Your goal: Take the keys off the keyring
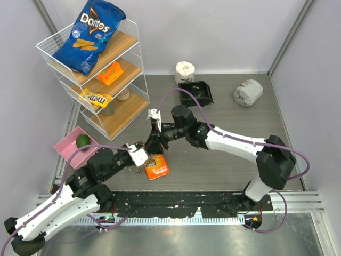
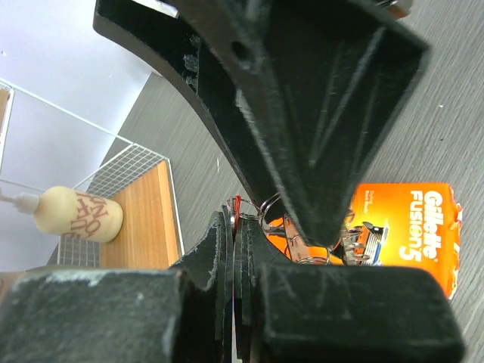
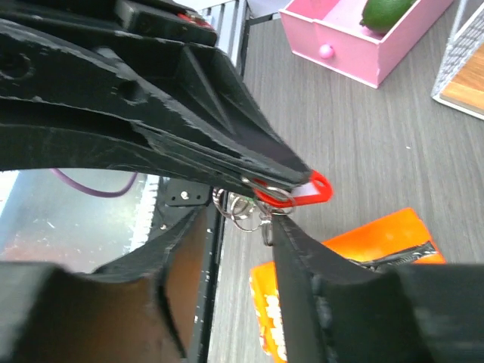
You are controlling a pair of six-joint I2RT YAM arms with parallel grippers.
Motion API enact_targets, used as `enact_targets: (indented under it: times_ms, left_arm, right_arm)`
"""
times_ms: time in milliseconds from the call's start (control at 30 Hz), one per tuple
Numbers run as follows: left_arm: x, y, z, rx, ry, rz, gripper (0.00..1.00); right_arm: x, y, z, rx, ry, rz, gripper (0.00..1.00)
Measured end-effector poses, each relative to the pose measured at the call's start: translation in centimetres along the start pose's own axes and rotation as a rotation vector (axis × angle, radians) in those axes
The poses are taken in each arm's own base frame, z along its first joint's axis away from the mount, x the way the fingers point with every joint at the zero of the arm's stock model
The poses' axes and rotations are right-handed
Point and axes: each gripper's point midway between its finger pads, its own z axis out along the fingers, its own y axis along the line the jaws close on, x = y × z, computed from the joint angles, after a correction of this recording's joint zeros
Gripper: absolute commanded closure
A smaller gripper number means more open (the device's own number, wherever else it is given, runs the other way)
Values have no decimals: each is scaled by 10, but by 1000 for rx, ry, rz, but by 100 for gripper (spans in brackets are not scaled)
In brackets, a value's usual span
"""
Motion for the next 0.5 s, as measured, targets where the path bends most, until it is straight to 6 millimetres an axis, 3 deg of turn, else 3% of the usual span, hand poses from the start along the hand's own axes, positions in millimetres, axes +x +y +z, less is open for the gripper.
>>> enact_targets:
  times_ms: [200,500]
  left_arm:
    - [2,-1,2,5,9,9,100]
    - [-7,-2,3,18,-35,12,100]
  right_arm:
    - [3,12,-1,-27,0,-31,44]
    - [5,26,-24,12,-78,-127,43]
